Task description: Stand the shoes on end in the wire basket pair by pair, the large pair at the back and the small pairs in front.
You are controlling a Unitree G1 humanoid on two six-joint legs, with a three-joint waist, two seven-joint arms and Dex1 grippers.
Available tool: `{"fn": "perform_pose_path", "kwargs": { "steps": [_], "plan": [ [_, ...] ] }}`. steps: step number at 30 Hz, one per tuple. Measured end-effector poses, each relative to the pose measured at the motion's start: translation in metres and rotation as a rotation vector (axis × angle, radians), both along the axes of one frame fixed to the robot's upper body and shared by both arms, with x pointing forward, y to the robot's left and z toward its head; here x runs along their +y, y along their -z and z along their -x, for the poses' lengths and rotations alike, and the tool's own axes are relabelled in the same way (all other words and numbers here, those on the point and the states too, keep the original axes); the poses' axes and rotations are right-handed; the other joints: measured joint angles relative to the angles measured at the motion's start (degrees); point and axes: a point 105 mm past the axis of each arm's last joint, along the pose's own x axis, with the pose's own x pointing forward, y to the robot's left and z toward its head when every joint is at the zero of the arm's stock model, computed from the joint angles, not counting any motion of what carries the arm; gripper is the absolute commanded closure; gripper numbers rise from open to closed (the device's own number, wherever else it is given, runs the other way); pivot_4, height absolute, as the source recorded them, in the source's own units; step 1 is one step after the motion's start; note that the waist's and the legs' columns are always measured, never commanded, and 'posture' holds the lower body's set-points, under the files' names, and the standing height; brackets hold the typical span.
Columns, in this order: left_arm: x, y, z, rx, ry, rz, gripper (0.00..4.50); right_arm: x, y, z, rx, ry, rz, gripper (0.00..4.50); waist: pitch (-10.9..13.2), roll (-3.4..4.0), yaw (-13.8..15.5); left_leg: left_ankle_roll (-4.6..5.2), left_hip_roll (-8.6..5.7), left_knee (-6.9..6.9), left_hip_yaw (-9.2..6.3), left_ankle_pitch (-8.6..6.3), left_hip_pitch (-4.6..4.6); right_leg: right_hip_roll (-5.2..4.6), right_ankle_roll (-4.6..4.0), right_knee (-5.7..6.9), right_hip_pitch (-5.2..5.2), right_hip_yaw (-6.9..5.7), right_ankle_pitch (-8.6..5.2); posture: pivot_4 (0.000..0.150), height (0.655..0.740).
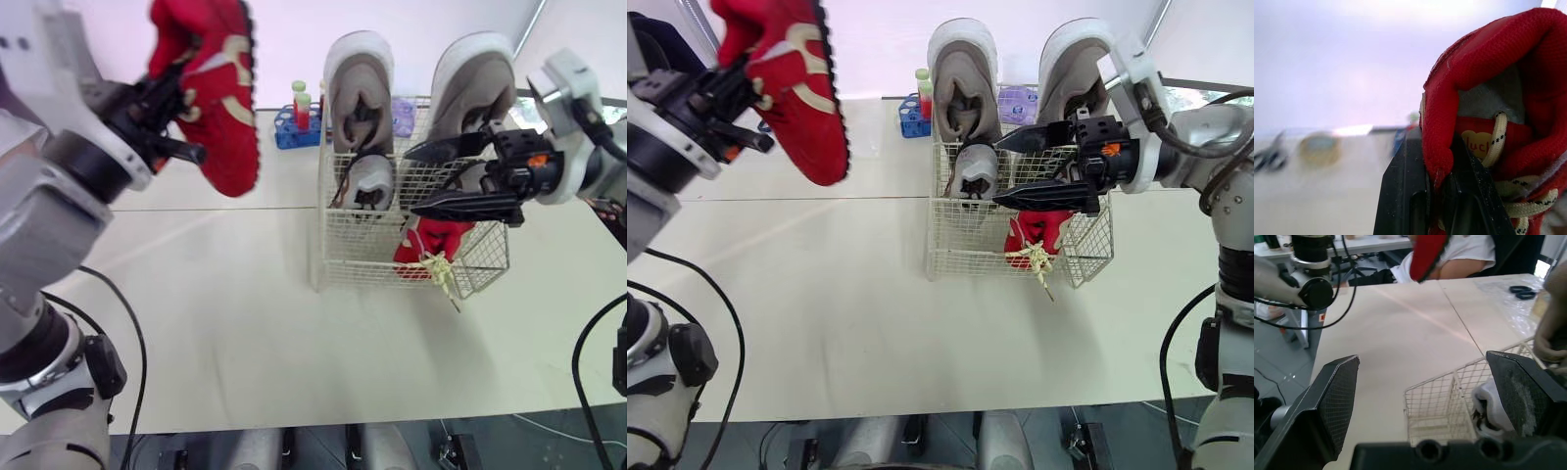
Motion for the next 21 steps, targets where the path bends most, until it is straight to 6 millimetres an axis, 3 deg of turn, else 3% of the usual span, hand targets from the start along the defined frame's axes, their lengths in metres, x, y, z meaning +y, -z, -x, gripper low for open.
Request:
{"fn": "perform_pose_path", "kwargs": {
  "steps": [4, 9, 14, 21],
  "plan": [
    [-0.031, 0.015, -0.01, 0.03, 0.192, 0.103, 4.43, -0.022, 0.002, 0.013, 0.072, 0.147, -0.052, 0.0, -0.01, 0.0, 1.23, 0.05, 0.0, 0.05, 0.02, -0.02, 0.0, 0.01, 0.0, 0.03, 0.0, 0.01, 0.01, 0.15, 0.74],
    [-0.036, 0.025, -0.021, 0.035, 0.265, 0.23, 4.43, -0.027, 0.005, 0.018, 0.077, 0.222, -0.081, 0.0, -0.03, 0.02, 1.32, 0.06, 0.05, 0.05, 0.03, -0.01, 0.04, 0.04, -0.01, 0.02, 0.04, 0.01, 0.0, 0.15, 0.74],
    [-0.042, 0.062, -0.053, 0.099, 0.254, 0.195, 4.43, -0.026, 0.015, 0.013, 0.096, 0.253, -0.098, 0.0, -0.02, 0.01, 1.52, 0.11, 0.04, 0.14, 0.06, -0.01, 0.0, 0.03, -0.03, -0.06, 0.11, -0.01, -0.01, 0.15, 0.74],
    [-0.079, 0.059, -0.056, 0.001, 0.332, 0.133, 4.43, -0.031, 0.028, 0.014, 0.112, 0.31, -0.065, 0.0, -0.02, 0.01, 1.47, 0.4, -0.03, 0.19, 0.07, -0.19, -0.05, -0.06, -0.02, -0.25, 0.19, -0.01, 0.0, 0.15, 0.74]
  ]
}}
